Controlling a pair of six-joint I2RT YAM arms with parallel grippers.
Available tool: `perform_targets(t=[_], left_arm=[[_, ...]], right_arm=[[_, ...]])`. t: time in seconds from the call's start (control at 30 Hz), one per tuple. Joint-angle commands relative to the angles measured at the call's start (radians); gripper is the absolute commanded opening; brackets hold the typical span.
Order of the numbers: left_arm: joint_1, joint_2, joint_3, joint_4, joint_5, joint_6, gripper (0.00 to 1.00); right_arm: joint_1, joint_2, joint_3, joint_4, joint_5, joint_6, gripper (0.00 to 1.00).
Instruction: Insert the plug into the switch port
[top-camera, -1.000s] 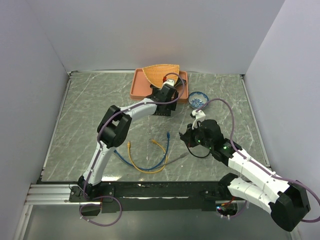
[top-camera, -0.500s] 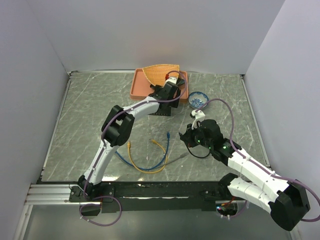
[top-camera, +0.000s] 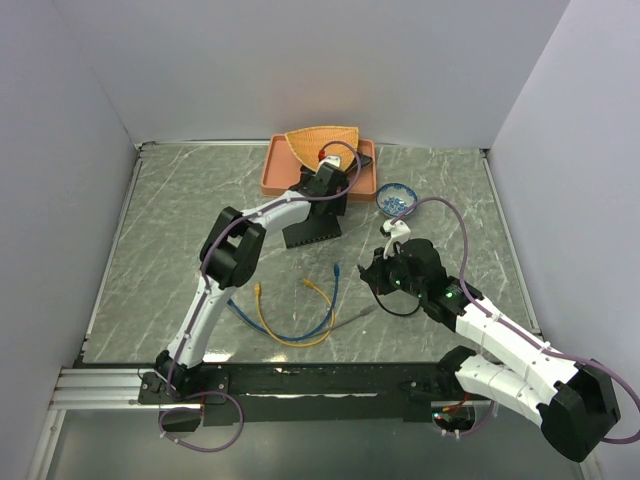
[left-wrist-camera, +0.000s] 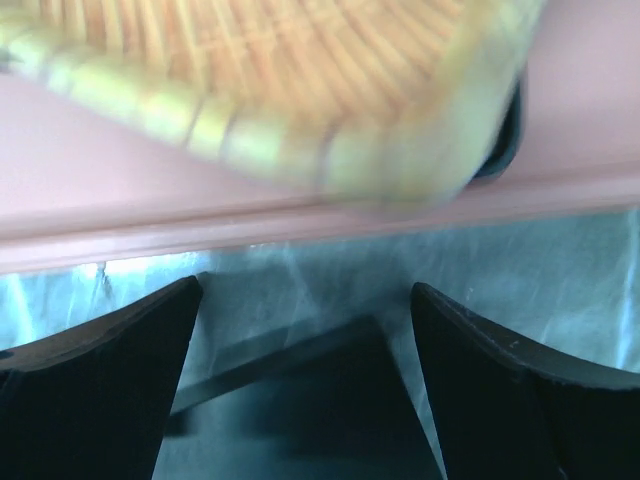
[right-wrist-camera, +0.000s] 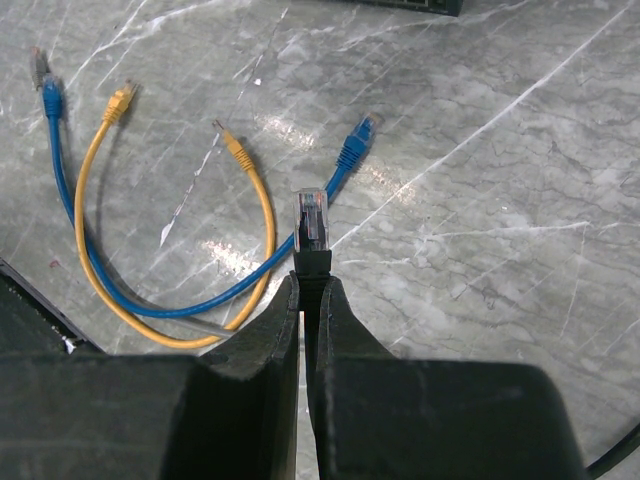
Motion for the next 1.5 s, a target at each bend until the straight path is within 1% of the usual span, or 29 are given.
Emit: perform_targets(t=[0.0, 0.07, 0.17, 0.3, 0.43, 0.8, 1.0, 1.07, 1.27, 1.4, 1.47], left_arm=[[-0.007, -0.053, -0.102, -0.118, 0.008, -0.015, 0.92], [-0.007, -0.059, -0.12, -0.138, -0.013, -0.027, 0.92], [-0.006, -0.097, -0.192, -0.132, -0.034, -0.044, 0.92], [-0.001, -0.16, -0.334, -0.094, -0.034, -0.056, 0.92], [0.012, -0.221, -0.437, -0.077, -0.034, -0.093, 0.92], [0.127, -0.379, -0.686, -0.051, -0.039, -0.191, 0.92], [0.195, -0.459, -0.757, -0.069, -0.065, -0.223, 0.93], [0.222, -0.487, -0.778, -0.066, -0.054, -0.226, 0.93], [0.269, -0.588, -0.876, -0.052, -0.039, -0.26, 0.93], [0.292, -0.652, -0.919, -0.029, -0.057, -0.26, 0.98], [0.301, -0.691, -0.916, -0.029, -0.07, -0.256, 0.99]], right_arm=[[-0.005, -0.019, 0.004, 0.022, 0.001, -0.003, 0.0], [-0.007, -0.017, 0.004, 0.02, -0.001, -0.001, 0.0], [-0.007, -0.02, 0.001, 0.022, -0.004, -0.001, 0.0], [-0.007, -0.011, 0.002, 0.023, -0.007, -0.001, 0.0], [-0.005, 0.024, 0.017, 0.025, -0.009, -0.006, 0.0], [0.0, 0.108, 0.053, 0.059, -0.05, 0.0, 0.0], [0.015, 0.159, 0.08, 0.066, -0.064, 0.006, 0.0], [0.024, 0.179, 0.091, 0.066, -0.067, 0.005, 0.0], [0.09, 0.248, 0.163, 0.04, -0.024, -0.009, 0.0], [0.127, 0.288, 0.209, 0.043, -0.015, -0.011, 0.0], [0.15, 0.3, 0.227, 0.036, -0.007, -0.014, 0.0]])
